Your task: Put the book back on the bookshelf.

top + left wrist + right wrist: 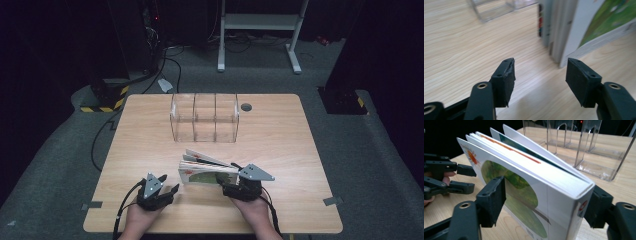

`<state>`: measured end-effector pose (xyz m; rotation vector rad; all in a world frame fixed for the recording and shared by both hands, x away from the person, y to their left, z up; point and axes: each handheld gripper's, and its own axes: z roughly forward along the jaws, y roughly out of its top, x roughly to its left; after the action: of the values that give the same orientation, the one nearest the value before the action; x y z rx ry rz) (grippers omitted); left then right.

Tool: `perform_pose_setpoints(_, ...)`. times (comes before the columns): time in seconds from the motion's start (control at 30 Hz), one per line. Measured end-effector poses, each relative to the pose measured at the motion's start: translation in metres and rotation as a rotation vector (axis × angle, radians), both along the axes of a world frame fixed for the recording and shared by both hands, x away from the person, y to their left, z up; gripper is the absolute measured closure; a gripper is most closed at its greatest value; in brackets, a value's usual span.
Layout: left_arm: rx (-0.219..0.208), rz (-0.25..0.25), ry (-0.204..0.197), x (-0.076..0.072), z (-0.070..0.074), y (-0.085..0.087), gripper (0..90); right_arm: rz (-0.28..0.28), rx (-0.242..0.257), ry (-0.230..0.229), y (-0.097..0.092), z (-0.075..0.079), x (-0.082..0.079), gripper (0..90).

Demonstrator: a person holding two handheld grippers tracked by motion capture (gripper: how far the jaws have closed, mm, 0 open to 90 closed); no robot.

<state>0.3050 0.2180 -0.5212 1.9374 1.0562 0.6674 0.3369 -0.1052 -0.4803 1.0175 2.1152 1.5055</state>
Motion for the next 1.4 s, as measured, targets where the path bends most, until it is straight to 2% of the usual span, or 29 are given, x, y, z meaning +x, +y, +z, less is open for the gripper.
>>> perform_pose_setpoints(0.17,0.029,0.069,0.019,0.005,-0.001,0.011,37.4,0.006,0.009,-0.02,-0.002,0.001,-0.002,37.7)
perform_pose_setpoints(0.5,0.059,0.17,0.059,0.014,-0.005,0.027,36.8,0.034,0.032,-0.008,-0.006,-0.003,-0.003,46.6)
perform_pose_setpoints(0.57,0.062,0.183,0.081,0.016,-0.005,0.029,35.7,0.04,0.031,-0.016,-0.006,-0.003,-0.005,49.3)
perform_pose_setpoints(0.67,0.071,0.194,0.123,0.02,-0.006,0.03,33.0,0.047,0.024,-0.03,-0.005,-0.004,-0.007,52.7)
perform_pose_setpoints(0.8,0.044,0.196,0.149,0.023,-0.007,0.034,31.5,0.056,0.019,-0.036,-0.004,-0.004,-0.009,57.7)
perform_pose_setpoints(0.87,0.016,0.203,0.169,0.025,-0.007,0.036,29.5,0.066,0.016,-0.038,-0.003,-0.004,-0.011,62.2)
perform_pose_setpoints(1.0,0.013,0.207,0.172,0.027,-0.007,0.038,28.0,0.073,-0.006,-0.056,0.0,-0.004,-0.014,71.8)
perform_pose_setpoints(1.03,0.014,0.204,0.175,0.027,-0.007,0.038,27.7,0.065,-0.023,-0.073,0.001,-0.003,-0.015,73.2)
perform_pose_setpoints(1.1,0.017,0.203,0.172,0.029,-0.007,0.039,26.8,0.058,-0.036,-0.077,0.001,-0.003,-0.016,73.9)
perform_pose_setpoints(1.4,0.014,0.22,0.182,0.038,-0.008,0.045,22.3,0.026,-0.039,-0.079,-0.01,-0.001,-0.021,74.2)
